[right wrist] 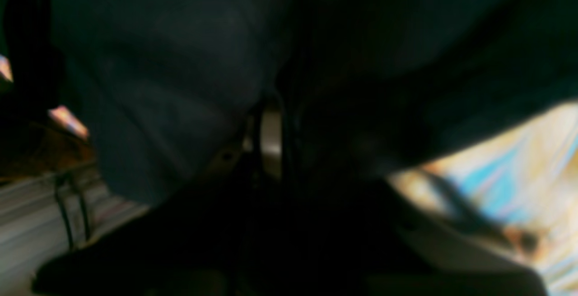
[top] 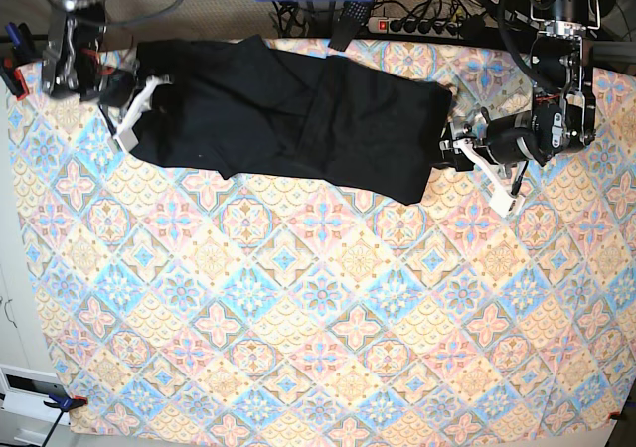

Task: Fold the T-shirt properly
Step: 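Lift the strip end with the right gripper and fold it over the shirt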

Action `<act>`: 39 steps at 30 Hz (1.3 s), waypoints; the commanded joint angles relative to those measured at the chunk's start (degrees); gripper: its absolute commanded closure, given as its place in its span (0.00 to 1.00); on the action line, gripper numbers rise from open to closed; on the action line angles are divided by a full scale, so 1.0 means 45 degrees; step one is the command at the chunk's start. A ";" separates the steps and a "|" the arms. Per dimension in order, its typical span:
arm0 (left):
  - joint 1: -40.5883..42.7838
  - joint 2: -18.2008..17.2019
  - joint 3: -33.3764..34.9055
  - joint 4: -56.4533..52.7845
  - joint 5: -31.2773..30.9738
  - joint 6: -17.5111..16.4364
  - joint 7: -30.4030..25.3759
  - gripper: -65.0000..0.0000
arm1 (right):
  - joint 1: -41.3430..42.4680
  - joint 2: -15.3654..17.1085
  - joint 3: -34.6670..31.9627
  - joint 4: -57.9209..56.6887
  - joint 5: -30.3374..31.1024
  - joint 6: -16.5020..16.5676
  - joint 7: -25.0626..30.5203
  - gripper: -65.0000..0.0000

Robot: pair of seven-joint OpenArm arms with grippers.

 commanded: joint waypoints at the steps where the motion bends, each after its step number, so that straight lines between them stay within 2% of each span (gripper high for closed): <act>1: -0.0077 -0.0132 -0.0086 0.0183 -0.0168 -0.0054 -0.0142 0.47 | 0.0426 0.0313 0.0136 0.0077 0.0298 0.0022 0.0503 0.99; 4: -0.0057 -0.0132 -0.0086 0.0183 -0.0207 -0.0054 -0.0181 0.47 | 0.0914 0.0547 0.0664 -0.0314 -0.0190 0.0022 0.0503 1.00; 10: -0.0038 -0.0132 -0.0106 0.0183 -0.0226 -0.0054 -0.0181 0.47 | 0.2125 0.0586 0.1660 -0.0490 -0.2593 0.0022 0.0386 1.00; 15: -0.0018 -0.0132 -0.0106 0.0183 -0.0226 -0.0054 -0.0181 0.47 | 0.2692 0.0586 0.1797 -0.0353 -0.4059 0.0022 0.0444 1.00; 21: -0.0018 -0.0132 -0.0106 0.0183 -0.0226 -0.0054 -0.0181 0.47 | 0.2692 0.0586 0.1679 0.0214 -0.4567 0.0022 0.0464 1.00; 24: -0.0018 -0.0132 -0.0106 0.0183 -0.0187 -0.0054 -0.0181 0.47 | 0.2594 0.0567 0.0546 0.1991 -0.4567 0.0022 0.0483 1.00; 25: -0.0018 -0.0132 -0.0106 0.0183 -0.0187 -0.0054 -0.0181 0.50 | 0.2301 0.0567 0.0156 0.2616 -0.4567 0.0022 0.0483 1.00; 27: -0.0018 -0.0132 -0.0106 0.0183 -0.0187 -0.0054 -0.0181 0.61 | 0.1832 0.0547 -0.0470 0.3789 -0.4567 0.0022 0.0503 1.00; 30: -0.0018 -0.0112 -0.0106 0.0183 -0.0187 -0.0054 -0.0220 0.76 | 0.1676 0.0528 -0.0821 0.5117 -0.4567 0.0022 0.0503 1.00; 34: 0.0001 -0.0112 -0.0106 0.0163 -0.0168 -0.0054 -0.0298 0.86 | 0.1188 0.0489 -0.1329 0.5996 -0.4567 0.0022 0.0503 1.00; 37: 0.0294 -0.0112 -0.0106 -0.0090 -0.0148 -0.0034 -0.0904 0.94 | 0.0660 0.0489 -0.1603 0.6700 -0.4567 0.0022 0.0503 1.00; 39: 0.0333 -0.0112 -0.0047 -0.0677 -0.0148 -0.0034 -0.1177 0.97 | 0.0406 0.0489 -0.2013 0.7129 -0.4567 0.0022 0.0523 1.00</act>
